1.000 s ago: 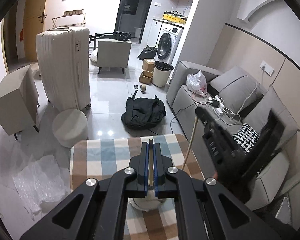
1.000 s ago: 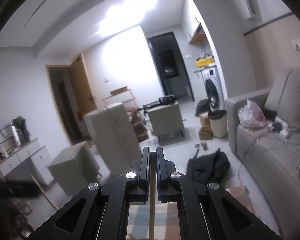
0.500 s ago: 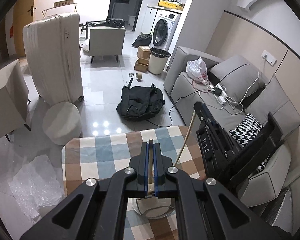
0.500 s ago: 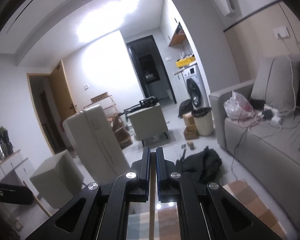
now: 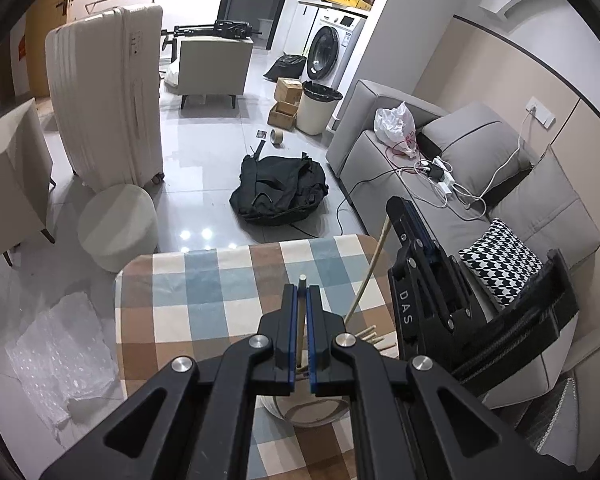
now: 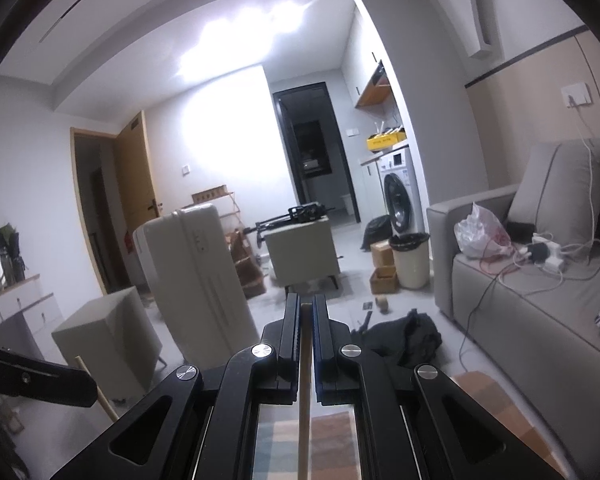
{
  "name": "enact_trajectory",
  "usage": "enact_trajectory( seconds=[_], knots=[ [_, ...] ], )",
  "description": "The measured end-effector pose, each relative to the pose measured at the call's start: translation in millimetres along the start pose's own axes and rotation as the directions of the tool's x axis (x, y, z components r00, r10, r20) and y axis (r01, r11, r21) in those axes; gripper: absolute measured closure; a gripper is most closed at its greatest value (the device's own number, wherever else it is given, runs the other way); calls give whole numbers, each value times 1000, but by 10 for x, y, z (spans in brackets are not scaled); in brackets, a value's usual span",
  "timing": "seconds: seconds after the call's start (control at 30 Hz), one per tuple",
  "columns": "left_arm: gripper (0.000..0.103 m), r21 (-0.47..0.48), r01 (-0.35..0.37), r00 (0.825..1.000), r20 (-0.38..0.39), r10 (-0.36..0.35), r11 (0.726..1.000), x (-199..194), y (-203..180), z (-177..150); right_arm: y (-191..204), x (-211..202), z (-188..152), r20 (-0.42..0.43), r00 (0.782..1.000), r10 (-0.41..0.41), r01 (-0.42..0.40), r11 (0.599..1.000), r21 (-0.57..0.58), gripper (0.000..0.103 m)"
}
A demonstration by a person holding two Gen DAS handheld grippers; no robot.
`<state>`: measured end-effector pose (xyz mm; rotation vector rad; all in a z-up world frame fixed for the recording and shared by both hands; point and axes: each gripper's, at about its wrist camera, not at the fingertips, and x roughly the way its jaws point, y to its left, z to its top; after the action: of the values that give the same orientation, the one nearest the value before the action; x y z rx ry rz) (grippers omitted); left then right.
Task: Organize utensils
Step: 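Carry both chopsticks over the holder and lower them in, then open both grippers to release the chopsticks into the holder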
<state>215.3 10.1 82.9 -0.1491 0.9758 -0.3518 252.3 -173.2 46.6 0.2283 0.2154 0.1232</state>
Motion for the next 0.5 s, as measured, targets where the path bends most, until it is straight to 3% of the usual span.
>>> enact_trajectory(
  seconds=[0.3, 0.5],
  knots=[
    [103, -13, 13, 999, -30, -13, 1000, 75, 13, -65, -93, -200, -58, -76, 996, 56, -58, 998, -26, 98],
    [103, -1, 62, 997, -55, -62, 998, 184, -74, -188, -134, -408, -253, -206, 969, 138, -153, 986, -58, 97]
  ],
)
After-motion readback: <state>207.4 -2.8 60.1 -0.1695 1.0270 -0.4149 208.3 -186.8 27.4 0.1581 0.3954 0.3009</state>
